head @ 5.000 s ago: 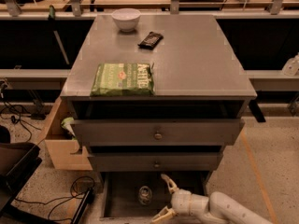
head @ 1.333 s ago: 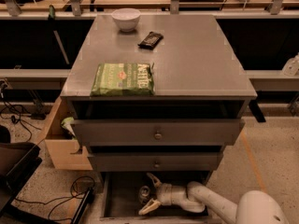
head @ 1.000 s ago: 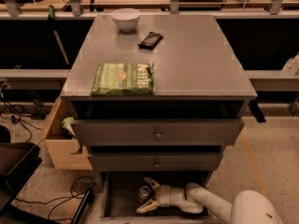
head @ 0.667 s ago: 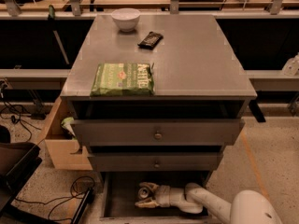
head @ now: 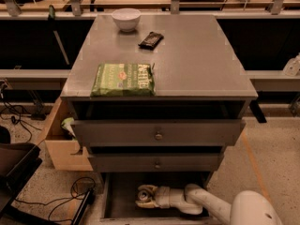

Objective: Pick 7up can from bottom drawer and place on counter

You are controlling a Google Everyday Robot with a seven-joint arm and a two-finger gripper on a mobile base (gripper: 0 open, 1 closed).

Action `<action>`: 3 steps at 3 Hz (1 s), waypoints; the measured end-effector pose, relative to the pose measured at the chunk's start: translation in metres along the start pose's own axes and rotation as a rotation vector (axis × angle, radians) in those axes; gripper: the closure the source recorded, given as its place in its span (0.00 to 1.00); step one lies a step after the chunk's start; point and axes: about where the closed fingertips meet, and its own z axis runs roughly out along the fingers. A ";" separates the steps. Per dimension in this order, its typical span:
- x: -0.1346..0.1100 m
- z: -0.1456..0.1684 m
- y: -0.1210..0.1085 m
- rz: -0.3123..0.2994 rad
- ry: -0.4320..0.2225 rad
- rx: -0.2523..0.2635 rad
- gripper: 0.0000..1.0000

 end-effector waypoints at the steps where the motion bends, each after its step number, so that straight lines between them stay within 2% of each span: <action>1: 0.000 0.002 0.001 0.001 -0.002 -0.003 1.00; 2: -0.019 -0.002 0.015 0.032 -0.026 -0.074 1.00; 3: -0.062 -0.048 0.033 0.093 -0.042 -0.146 1.00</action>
Offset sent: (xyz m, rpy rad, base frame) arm -0.0360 0.0016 0.0596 0.1045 0.1158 0.1812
